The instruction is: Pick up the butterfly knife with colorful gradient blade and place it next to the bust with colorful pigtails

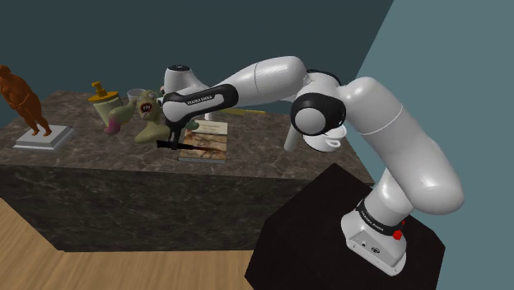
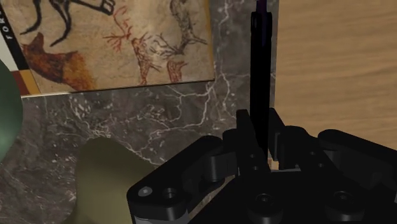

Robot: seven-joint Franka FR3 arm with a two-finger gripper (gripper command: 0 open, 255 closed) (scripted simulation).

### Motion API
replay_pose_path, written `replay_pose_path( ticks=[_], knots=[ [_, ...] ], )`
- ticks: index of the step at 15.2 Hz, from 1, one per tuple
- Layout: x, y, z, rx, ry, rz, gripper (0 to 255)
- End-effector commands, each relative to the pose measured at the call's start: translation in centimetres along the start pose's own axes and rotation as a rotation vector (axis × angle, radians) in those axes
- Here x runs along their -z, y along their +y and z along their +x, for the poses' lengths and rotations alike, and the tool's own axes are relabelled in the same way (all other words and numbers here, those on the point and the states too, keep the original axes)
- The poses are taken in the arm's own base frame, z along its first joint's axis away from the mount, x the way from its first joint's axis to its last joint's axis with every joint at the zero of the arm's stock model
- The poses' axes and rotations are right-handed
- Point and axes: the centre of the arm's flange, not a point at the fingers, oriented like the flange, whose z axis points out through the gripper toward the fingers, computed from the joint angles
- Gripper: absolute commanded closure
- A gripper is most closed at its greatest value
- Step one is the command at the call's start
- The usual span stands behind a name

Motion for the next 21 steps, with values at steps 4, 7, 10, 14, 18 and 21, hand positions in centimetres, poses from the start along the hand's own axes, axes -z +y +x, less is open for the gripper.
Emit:
replay_pose_path(
  ticks=[4,7,10,14,18,21],
  knots=[
    [-2.6,0.1,-0.3,0.0,0.001,0.0,255],
    [-4.2,0.1,-0.5,0.0,0.001,0.0,255],
    [-5.8,0.1,-0.7,0.0,0.001,0.0,255],
    [-7.9,0.1,-0.9,0.0,0.001,0.0,255],
    [-9.3,0.1,-1.1,0.0,0.001,0.0,255],
    [-9.3,0.1,-1.1,0.0,0.001,0.0,255]
  ],
)
